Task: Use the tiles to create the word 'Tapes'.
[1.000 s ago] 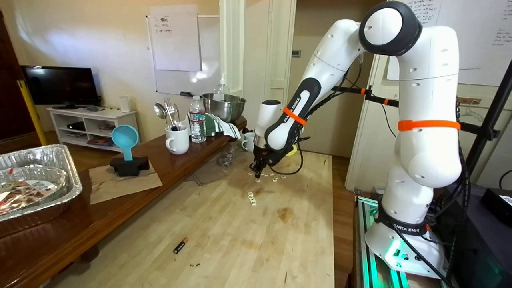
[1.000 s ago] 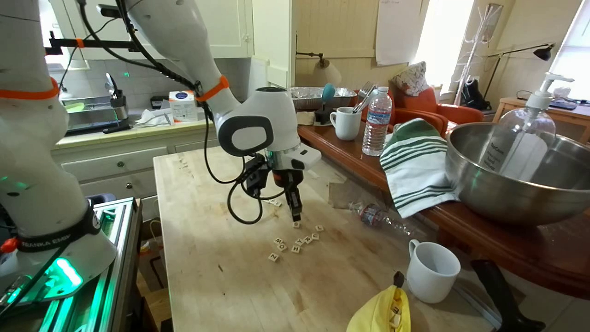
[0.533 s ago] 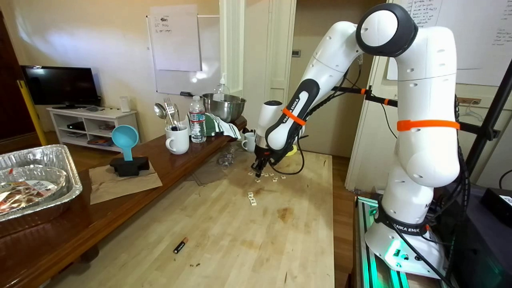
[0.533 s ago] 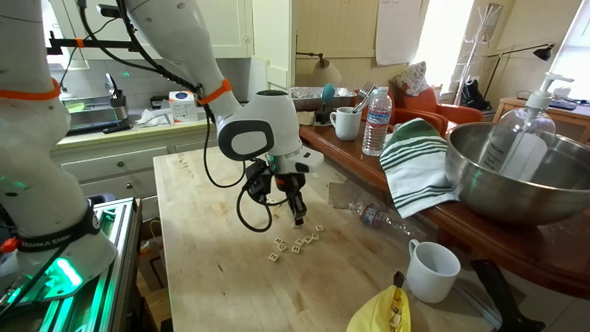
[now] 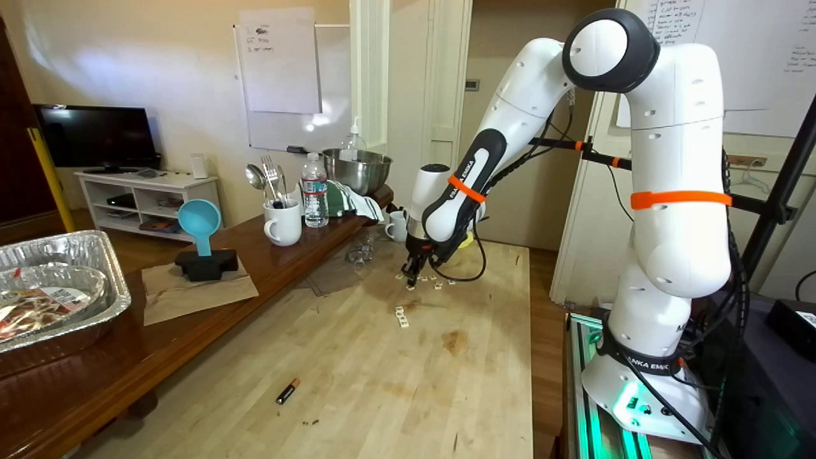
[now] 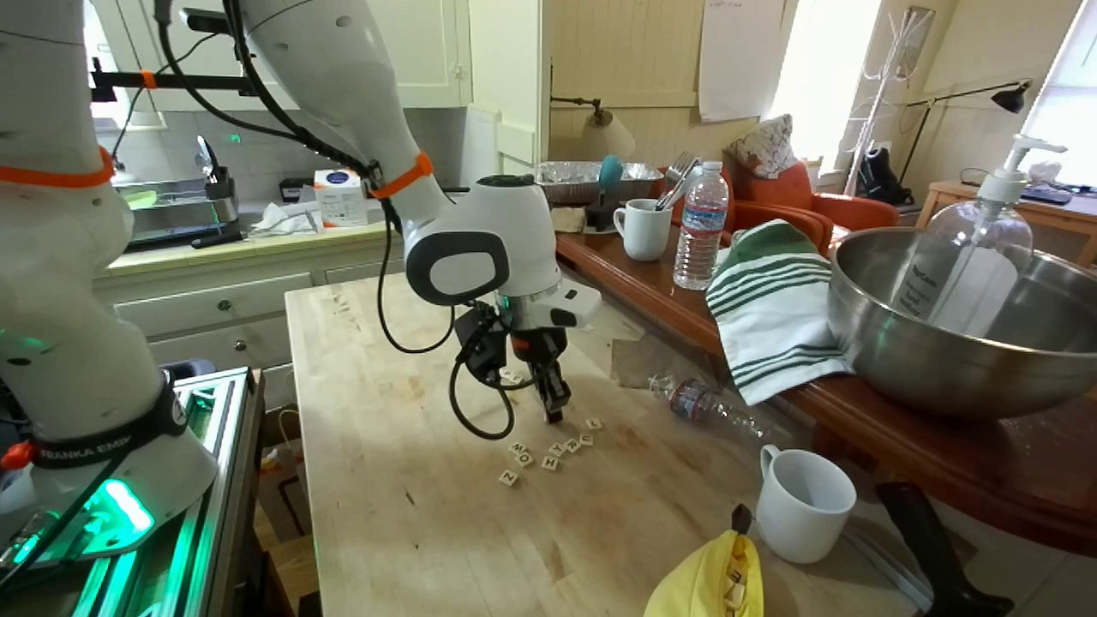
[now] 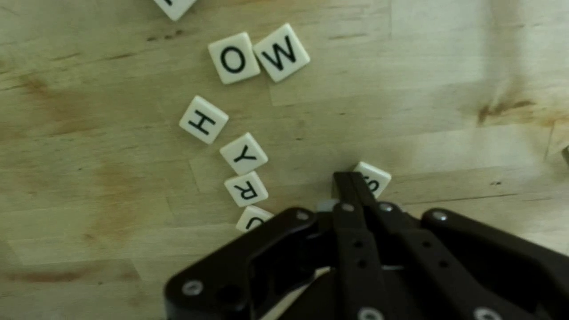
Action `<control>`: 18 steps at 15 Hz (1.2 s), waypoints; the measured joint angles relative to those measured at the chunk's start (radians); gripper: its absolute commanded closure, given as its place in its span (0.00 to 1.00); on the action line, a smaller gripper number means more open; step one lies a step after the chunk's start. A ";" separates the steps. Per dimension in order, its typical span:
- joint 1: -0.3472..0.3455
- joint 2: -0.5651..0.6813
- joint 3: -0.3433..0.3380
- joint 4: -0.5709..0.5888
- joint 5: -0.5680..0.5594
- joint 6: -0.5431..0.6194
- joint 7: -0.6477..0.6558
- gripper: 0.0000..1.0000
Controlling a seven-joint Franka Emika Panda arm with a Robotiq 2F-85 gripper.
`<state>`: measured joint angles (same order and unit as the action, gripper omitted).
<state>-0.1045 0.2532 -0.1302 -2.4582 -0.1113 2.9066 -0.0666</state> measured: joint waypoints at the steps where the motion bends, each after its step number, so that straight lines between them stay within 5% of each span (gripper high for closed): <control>1: 0.000 0.000 0.001 0.000 0.001 0.000 -0.004 1.00; 18: 0.055 -0.001 -0.004 -0.001 -0.015 -0.003 0.059 1.00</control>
<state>-0.0496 0.2527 -0.1346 -2.4589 -0.1263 2.9039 -0.0071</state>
